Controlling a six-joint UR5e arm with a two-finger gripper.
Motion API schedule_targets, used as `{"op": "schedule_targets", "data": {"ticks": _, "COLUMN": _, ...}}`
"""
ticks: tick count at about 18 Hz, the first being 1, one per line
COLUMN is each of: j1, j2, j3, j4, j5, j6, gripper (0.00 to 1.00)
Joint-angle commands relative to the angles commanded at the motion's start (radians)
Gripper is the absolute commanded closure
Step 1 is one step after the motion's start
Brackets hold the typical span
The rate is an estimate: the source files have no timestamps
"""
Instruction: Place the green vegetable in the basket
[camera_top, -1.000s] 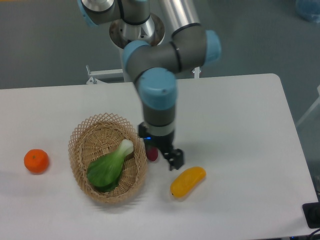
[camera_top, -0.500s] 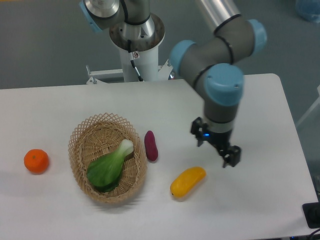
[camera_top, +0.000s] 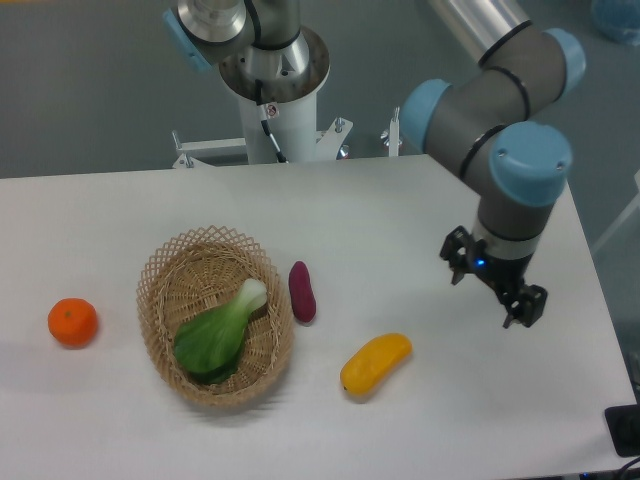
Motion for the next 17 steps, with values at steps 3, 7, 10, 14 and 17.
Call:
{"op": "schedule_targets", "data": {"ticks": 3, "j1": 0.006, "j2": -0.017, "j3": 0.011, "j4": 0.005, "j5": 0.0, "j6": 0.002, "gripper": 0.0}}
{"op": "schedule_targets", "data": {"ticks": 7, "j1": 0.006, "j2": -0.029, "j3": 0.017, "j4": 0.005, "j5": 0.002, "j6": 0.002, "gripper": 0.0}}
{"op": "schedule_targets", "data": {"ticks": 10, "j1": 0.006, "j2": -0.032, "j3": 0.018, "j4": 0.003, "j5": 0.02, "j6": 0.002, "gripper": 0.0}}
{"op": "schedule_targets", "data": {"ticks": 14, "j1": 0.006, "j2": -0.032, "j3": 0.017, "j4": 0.005, "j5": 0.02, "j6": 0.0, "gripper": 0.0}}
{"op": "schedule_targets", "data": {"ticks": 17, "j1": 0.006, "j2": -0.032, "j3": 0.017, "j4": 0.005, "j5": 0.02, "j6": 0.0, "gripper": 0.0}}
